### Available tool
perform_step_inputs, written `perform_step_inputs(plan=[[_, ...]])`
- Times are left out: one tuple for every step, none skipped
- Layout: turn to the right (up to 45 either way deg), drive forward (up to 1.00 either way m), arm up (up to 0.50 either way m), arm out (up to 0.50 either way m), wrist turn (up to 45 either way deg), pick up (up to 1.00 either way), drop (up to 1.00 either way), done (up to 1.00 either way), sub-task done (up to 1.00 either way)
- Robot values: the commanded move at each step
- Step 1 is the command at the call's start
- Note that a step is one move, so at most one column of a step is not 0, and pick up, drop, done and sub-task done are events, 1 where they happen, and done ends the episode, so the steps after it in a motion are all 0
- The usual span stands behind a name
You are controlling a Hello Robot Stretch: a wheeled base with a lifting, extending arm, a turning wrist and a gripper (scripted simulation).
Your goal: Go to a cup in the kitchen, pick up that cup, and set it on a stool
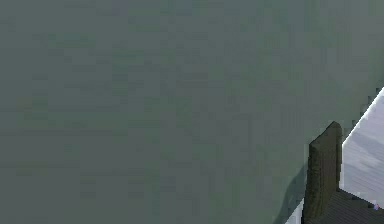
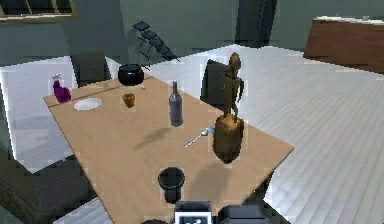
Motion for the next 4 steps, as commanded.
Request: perform_step_inputs(plan=[[0.0, 0.0, 0.0, 0.22, 0.0, 0.0, 0.0, 0.0, 0.0], [0.0, 0.0, 0.0, 0.0, 45.0, 0.0, 0.0, 0.0, 0.0], [0.0, 0.0, 0.0, 0.0, 45.0, 0.0, 0.0, 0.0, 0.0], [0.0, 0.0, 0.0, 0.0, 45.0, 0.0, 0.0, 0.0, 0.0]])
